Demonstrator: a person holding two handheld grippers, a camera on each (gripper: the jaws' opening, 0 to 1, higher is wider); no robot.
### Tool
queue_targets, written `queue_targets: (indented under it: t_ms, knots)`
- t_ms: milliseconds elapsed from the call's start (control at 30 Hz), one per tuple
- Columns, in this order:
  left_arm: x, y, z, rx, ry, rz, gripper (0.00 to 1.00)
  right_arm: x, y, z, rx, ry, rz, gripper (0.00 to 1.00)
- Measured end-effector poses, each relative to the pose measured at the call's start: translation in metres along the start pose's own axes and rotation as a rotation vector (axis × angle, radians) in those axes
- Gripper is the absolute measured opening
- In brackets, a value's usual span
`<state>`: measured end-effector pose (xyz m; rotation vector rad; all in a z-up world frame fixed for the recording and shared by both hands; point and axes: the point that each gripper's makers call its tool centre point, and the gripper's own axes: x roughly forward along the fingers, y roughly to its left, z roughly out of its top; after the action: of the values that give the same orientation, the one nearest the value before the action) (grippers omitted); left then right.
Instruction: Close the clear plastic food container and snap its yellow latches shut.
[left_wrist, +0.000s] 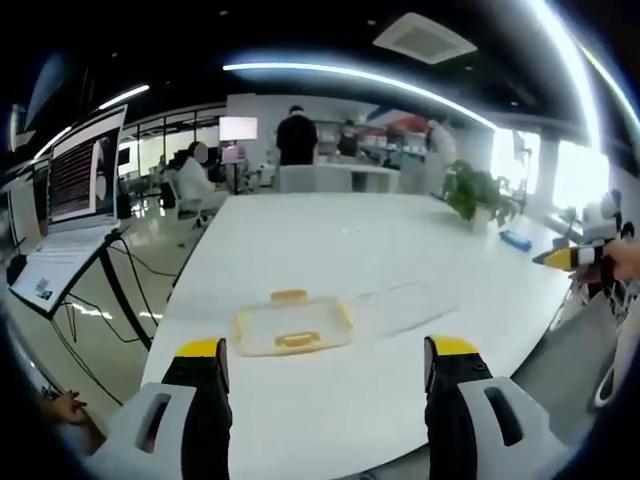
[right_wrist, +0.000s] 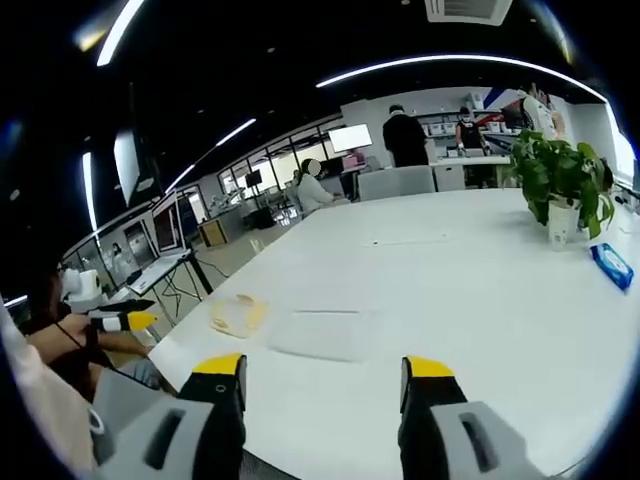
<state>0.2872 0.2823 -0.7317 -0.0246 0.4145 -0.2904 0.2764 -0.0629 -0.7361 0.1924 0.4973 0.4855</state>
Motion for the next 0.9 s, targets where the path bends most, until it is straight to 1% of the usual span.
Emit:
queue_targets:
  t_ms: [167,333,567,633,767,900]
  knots:
    - [0.001,0.000,0.000,0.003,0.003,0.005,0.78,0.002,0.002,-0.001,-0.001,0.005,0.009,0.61]
    - [0.002,-0.001,0.003,0.002,-0.006,0.004,0.78,0.004,0.006,0.003,-0.008,-0.006,0.018,0.61]
    - [0.003,0.008,0.000,0.010,0.011,0.008,0.77,0.009,0.014,0.007,-0.054,0.013,0.053,0.60]
    - [0.003,0.012,0.000,0.010,0.013,0.013,0.76,0.013,0.015,0.010,-0.057,0.014,0.059,0.59]
    - [0.005,0.019,0.000,0.011,0.019,0.019,0.75,0.024,0.022,0.020,-0.044,-0.003,0.082,0.58]
    - [0.009,0.026,0.001,0.010,0.020,0.022,0.74,0.037,0.030,0.028,-0.064,-0.008,0.100,0.58]
